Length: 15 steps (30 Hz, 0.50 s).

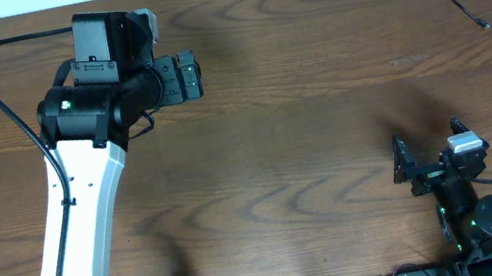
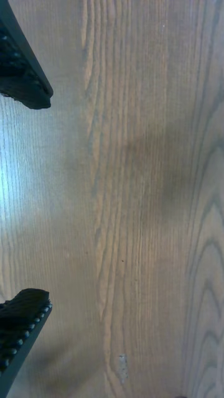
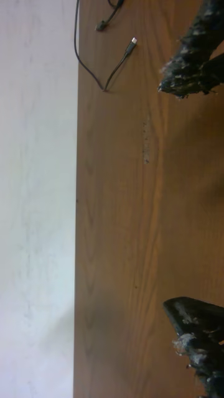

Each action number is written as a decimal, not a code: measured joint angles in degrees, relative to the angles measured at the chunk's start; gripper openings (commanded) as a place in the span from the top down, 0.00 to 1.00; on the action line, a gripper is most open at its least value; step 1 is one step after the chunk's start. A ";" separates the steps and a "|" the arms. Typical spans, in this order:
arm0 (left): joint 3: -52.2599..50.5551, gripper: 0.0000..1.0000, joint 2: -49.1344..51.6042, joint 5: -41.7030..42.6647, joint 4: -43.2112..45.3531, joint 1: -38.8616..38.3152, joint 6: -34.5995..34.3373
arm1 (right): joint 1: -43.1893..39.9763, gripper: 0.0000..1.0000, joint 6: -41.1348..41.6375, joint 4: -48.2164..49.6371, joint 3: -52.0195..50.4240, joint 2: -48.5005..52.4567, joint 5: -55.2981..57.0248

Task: Untangle cables

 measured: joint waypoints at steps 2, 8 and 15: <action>0.00 0.02 0.00 0.00 0.00 0.00 0.00 | 0.00 0.01 0.00 0.00 0.00 0.00 0.00; 0.00 0.02 0.00 0.02 -1.55 0.00 0.00 | 0.00 0.01 0.00 -0.02 0.00 0.00 -0.02; -0.20 0.02 -0.20 -1.46 2.89 0.00 0.42 | 0.00 0.01 0.00 0.00 0.00 0.00 0.00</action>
